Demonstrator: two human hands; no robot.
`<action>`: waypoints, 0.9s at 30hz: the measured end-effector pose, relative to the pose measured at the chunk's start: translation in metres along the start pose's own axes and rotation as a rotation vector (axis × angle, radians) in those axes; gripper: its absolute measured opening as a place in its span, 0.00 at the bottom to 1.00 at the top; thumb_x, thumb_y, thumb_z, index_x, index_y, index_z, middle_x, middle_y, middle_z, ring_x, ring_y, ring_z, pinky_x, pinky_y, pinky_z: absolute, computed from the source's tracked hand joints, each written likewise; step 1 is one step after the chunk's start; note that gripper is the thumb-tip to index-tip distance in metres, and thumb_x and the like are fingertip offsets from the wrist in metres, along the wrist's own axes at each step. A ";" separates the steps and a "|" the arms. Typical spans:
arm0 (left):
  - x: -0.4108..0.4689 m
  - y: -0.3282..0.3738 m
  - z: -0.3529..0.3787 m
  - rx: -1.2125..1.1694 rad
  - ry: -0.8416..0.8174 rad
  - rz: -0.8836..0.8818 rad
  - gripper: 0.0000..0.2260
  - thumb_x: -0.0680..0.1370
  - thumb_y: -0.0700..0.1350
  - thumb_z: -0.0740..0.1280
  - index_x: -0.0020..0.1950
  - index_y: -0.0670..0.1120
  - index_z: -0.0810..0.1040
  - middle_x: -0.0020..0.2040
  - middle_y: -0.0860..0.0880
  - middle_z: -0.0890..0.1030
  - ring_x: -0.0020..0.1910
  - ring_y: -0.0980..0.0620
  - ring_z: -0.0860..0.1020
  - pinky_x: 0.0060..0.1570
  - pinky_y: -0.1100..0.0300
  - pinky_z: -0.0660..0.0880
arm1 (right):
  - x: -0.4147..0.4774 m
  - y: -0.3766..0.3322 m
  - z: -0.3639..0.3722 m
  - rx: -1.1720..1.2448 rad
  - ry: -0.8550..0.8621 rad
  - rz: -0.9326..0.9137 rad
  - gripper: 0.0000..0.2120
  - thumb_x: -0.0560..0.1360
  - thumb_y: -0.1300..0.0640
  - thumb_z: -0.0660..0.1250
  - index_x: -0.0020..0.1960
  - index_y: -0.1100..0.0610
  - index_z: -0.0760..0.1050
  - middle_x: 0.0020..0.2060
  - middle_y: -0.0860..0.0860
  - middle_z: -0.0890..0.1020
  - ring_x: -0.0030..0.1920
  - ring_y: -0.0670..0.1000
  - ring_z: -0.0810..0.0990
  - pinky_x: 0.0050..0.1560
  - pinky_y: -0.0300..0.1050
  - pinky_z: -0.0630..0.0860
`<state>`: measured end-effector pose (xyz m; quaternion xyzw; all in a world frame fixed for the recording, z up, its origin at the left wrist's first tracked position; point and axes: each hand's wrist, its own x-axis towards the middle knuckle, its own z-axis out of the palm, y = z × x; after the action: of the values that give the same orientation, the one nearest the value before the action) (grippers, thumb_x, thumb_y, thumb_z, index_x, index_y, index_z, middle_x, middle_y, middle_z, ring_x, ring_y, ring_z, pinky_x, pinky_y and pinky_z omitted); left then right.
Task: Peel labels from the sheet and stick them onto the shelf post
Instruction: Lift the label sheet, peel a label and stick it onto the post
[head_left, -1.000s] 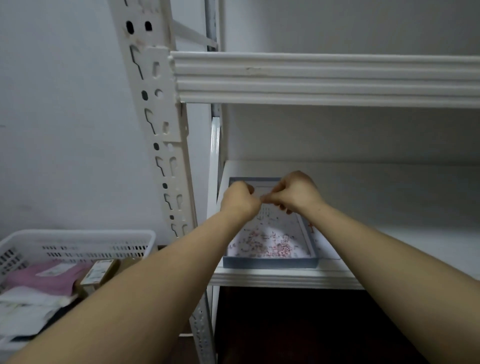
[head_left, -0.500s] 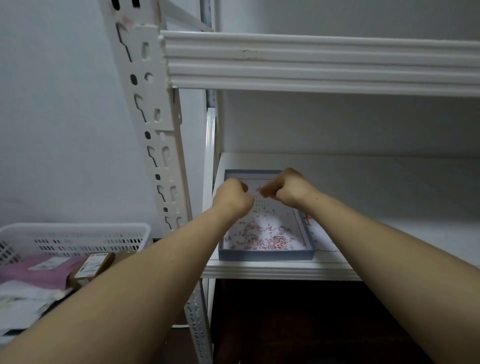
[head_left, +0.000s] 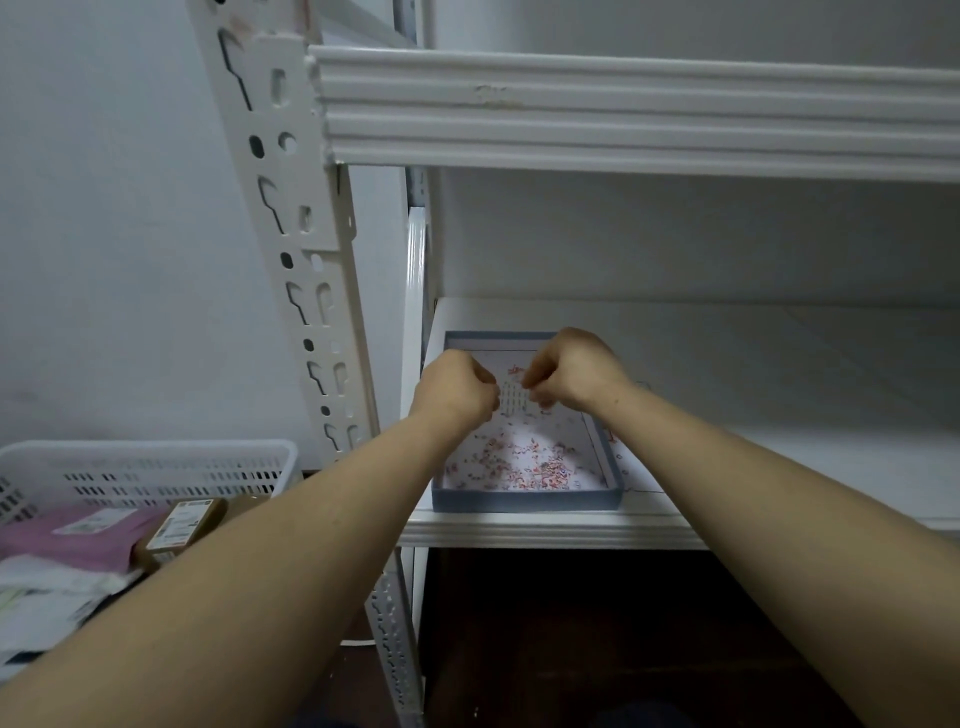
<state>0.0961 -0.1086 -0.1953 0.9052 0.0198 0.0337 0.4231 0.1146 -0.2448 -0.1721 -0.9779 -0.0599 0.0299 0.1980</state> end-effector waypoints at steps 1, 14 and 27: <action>-0.001 0.001 0.000 0.002 -0.005 0.004 0.07 0.77 0.41 0.67 0.45 0.38 0.83 0.42 0.41 0.83 0.41 0.45 0.82 0.48 0.49 0.80 | 0.001 0.001 0.001 -0.014 0.015 0.006 0.04 0.72 0.55 0.72 0.47 0.54 0.82 0.39 0.50 0.85 0.33 0.46 0.82 0.48 0.45 0.80; -0.007 0.008 0.012 0.213 -0.043 0.039 0.12 0.77 0.45 0.65 0.35 0.42 0.78 0.31 0.46 0.76 0.32 0.47 0.74 0.42 0.54 0.77 | -0.014 0.010 0.011 -0.143 -0.028 -0.006 0.11 0.79 0.58 0.63 0.59 0.51 0.79 0.56 0.51 0.82 0.40 0.48 0.82 0.52 0.46 0.78; -0.022 0.020 0.041 0.231 -0.258 0.077 0.08 0.74 0.50 0.67 0.49 0.48 0.80 0.53 0.45 0.82 0.53 0.46 0.79 0.58 0.52 0.75 | -0.018 0.059 0.005 0.180 0.221 0.233 0.10 0.77 0.58 0.60 0.48 0.60 0.79 0.49 0.58 0.83 0.51 0.59 0.81 0.49 0.46 0.75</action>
<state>0.0779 -0.1542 -0.2077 0.9446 -0.0657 -0.0692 0.3139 0.1030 -0.2993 -0.1992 -0.9539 0.0787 -0.0499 0.2852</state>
